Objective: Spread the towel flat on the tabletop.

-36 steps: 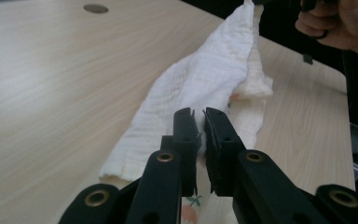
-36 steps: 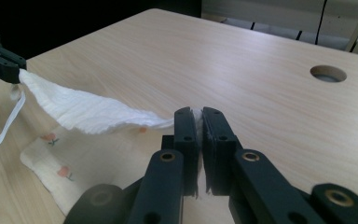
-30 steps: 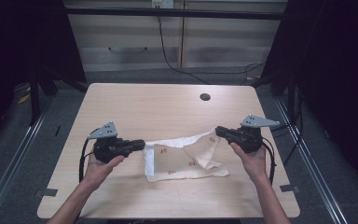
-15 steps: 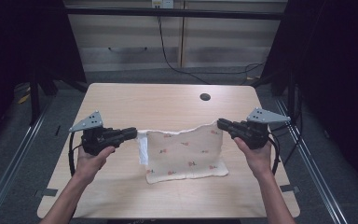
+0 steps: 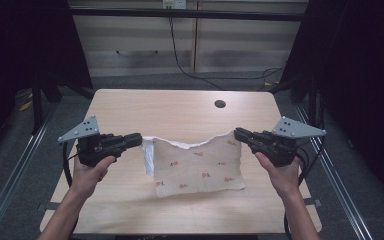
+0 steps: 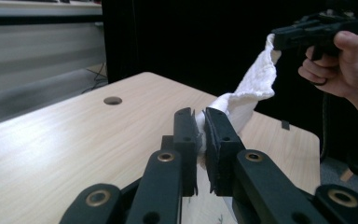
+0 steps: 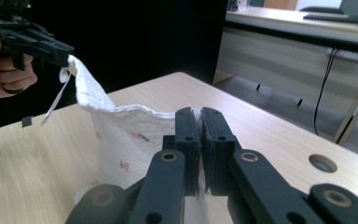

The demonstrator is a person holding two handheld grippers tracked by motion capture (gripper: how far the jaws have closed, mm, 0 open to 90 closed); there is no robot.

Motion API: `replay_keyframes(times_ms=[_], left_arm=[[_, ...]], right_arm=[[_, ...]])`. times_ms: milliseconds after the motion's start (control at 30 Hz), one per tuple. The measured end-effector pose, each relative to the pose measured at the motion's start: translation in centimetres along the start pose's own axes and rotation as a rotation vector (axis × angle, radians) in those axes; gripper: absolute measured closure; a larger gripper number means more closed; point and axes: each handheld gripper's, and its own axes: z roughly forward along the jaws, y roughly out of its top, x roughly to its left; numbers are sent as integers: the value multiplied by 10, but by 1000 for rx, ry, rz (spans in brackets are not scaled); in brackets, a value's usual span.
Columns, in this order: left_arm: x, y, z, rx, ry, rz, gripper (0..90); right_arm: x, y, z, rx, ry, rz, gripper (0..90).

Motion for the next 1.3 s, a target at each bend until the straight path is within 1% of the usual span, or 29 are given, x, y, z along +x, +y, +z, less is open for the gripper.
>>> replay_keyframes(times_ms=[33,100,167,300,367,433,500,567,633,700,767,833,900,933,967,1000,1033,1100,1167,1200,1233,1300], left_arm=[[-1,3,-2,-1,2,1,838],[-3,8,-7,-8,-3,25,838],[-6,14,-12,-16,3,36,839],[-12,29,-24,-55,4,61,839],[-15,39,-30,-66,15,78,839],[-19,47,-35,-84,18,84,839],[-23,52,-38,-86,21,105,839],[-22,53,-37,-92,20,100,838],[-18,49,-31,-78,25,81,838],[-10,40,-23,-45,26,54,838],[-1,28,-12,-6,38,29,838],[12,15,0,27,42,-28,838],[26,3,11,63,56,-62,837],[38,-6,20,82,61,-101,837],[38,-6,20,82,61,-101,837],[45,-11,24,101,68,-120,837],[50,-16,29,113,70,-133,837],[58,-25,38,127,75,-161,836],[66,-33,45,147,92,-181,837],[70,-36,48,148,94,-191,836],[74,-40,50,147,97,-194,836],[78,-47,53,134,110,-176,832]], right_arm=[[3,3,-2,-7,2,-9,862],[9,10,-9,-44,-2,-39,863],[15,18,-14,-51,-9,-64,863],[21,33,-26,-90,-9,-70,863],[27,42,-32,-108,-10,-86,863],[32,48,-37,-126,-2,-94,863],[37,52,-41,-136,-6,-107,863],[35,51,-41,-139,-10,-104,863],[28,44,-36,-125,-13,-78,863],[19,32,-27,-87,-26,-58,863],[10,16,-15,-48,-31,-22,863],[-1,0,-2,-1,-41,9,863],[-14,-15,10,36,-39,46,863],[-20,-22,17,61,-37,61,863],[-20,-22,17,61,-37,61,863],[-29,-32,28,108,-43,80,863],[-33,-38,35,125,-43,92,863],[-42,-45,47,150,-50,105,863],[-52,-51,59,164,-49,126,863],[-56,-54,64,173,-52,134,863],[-60,-58,69,181,-51,139,863],[-67,-65,77,197,-55,154,863]])
